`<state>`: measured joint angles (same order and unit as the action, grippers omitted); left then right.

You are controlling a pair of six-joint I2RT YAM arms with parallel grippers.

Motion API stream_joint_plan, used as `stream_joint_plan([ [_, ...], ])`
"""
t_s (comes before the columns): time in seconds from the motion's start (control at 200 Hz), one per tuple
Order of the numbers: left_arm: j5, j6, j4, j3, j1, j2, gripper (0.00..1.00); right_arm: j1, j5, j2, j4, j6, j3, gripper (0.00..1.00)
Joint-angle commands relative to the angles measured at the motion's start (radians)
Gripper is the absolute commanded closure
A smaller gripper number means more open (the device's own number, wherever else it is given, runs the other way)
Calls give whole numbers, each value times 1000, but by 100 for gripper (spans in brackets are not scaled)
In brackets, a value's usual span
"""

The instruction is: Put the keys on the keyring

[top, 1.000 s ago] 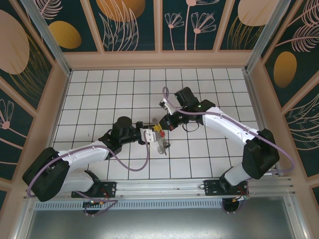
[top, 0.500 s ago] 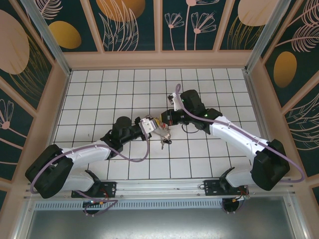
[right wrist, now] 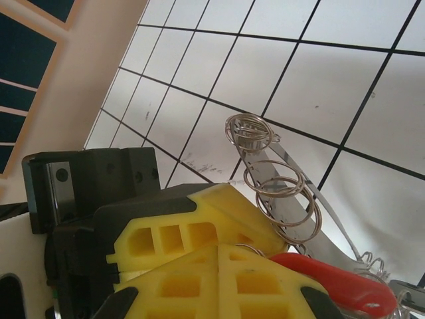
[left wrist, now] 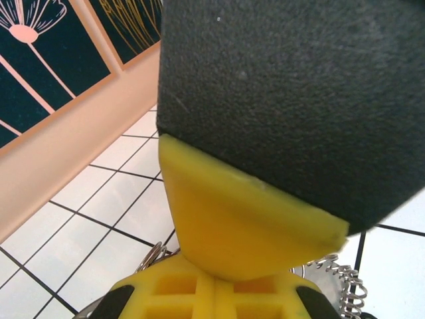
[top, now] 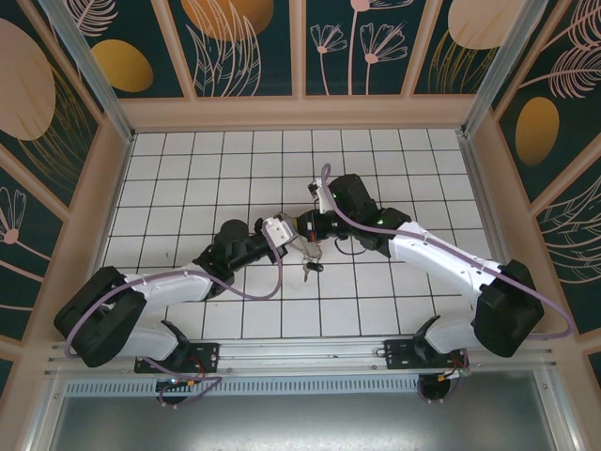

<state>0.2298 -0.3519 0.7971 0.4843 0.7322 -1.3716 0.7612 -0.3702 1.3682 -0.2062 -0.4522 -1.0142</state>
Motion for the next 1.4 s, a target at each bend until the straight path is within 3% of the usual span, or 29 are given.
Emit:
stream_joint_plan([
  [0.0, -35, 34, 207, 30, -7, 1, 100, 28, -23, 17, -84, -7, -21, 100],
  [0.135, -41, 39, 262, 20, -8, -4, 100, 26, -20, 15, -116, 5, -48, 100],
  [0.22, -41, 35, 296, 14, -8, -3, 100, 26, -16, 4, -127, 17, -61, 89],
  [0.706, -66, 53, 426, -33, -7, 0, 100, 15, 55, -139, -166, 137, -58, 70],
  [0.976, -73, 36, 461, -49, -8, 7, 100, -86, 55, -234, -145, 247, -65, 66],
  [1.261, -54, 8, 470, -56, -7, 21, 100, -142, 89, -185, -160, 478, -101, 57],
  [1.396, -38, -7, 471, -62, -8, 30, 100, -142, 21, -160, -94, 662, -95, 51],
])
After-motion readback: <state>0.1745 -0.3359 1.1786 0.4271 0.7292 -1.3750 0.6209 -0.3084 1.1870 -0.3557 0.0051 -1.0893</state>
